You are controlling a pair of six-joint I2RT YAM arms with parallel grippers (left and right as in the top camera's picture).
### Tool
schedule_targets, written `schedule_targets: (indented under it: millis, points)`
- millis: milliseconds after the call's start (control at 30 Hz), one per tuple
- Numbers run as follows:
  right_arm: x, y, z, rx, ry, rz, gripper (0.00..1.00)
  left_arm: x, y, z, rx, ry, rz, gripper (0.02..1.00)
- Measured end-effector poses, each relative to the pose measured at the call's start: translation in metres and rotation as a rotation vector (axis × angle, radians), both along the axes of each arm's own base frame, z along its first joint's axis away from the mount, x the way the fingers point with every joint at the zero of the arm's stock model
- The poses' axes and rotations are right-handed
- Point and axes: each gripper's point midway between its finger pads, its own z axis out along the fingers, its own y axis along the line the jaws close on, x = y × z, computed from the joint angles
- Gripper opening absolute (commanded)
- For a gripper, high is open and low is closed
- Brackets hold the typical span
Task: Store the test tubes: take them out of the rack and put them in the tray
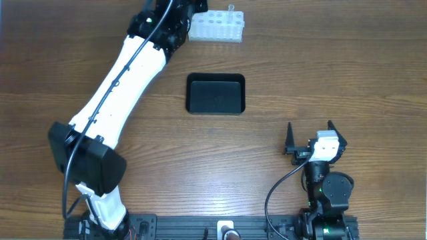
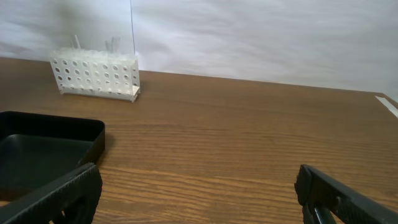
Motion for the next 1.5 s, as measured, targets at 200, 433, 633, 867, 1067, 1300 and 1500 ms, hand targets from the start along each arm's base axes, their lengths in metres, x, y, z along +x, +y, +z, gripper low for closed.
schedule_targets:
  millis: [200,433,633,867,1067,1300,1500]
  points:
    - [0.0,0.0,0.0,-0.001,0.0,0.0,0.991,-0.047,0.008,-0.06,-0.018,0.319,0.03,0.042]
    - [0.0,0.0,0.0,-0.001,0.0,0.0,0.993,-0.062,-0.015,-0.127,-0.037,0.504,0.068,0.04]
    - [0.0,0.0,0.0,-0.001,0.0,0.0,0.991,-0.078,-0.031,-0.156,-0.001,0.594,0.048,0.042]
    - [0.0,0.0,0.0,0.0,0.0,0.0,0.993,-0.095,-0.027,-0.182,0.037,0.705,0.051,0.04]
    - [0.0,0.0,0.0,0.0,0.0,0.0,0.991,-0.107,-0.023,-0.199,0.07,0.781,0.057,0.042]
    - [0.0,0.0,0.0,-0.001,0.0,0.0,0.993,-0.113,-0.02,-0.213,0.098,0.827,0.065,0.04]
    - [0.0,0.0,0.0,0.0,0.0,0.0,0.993,-0.113,-0.019,-0.214,0.105,0.829,0.059,0.04]
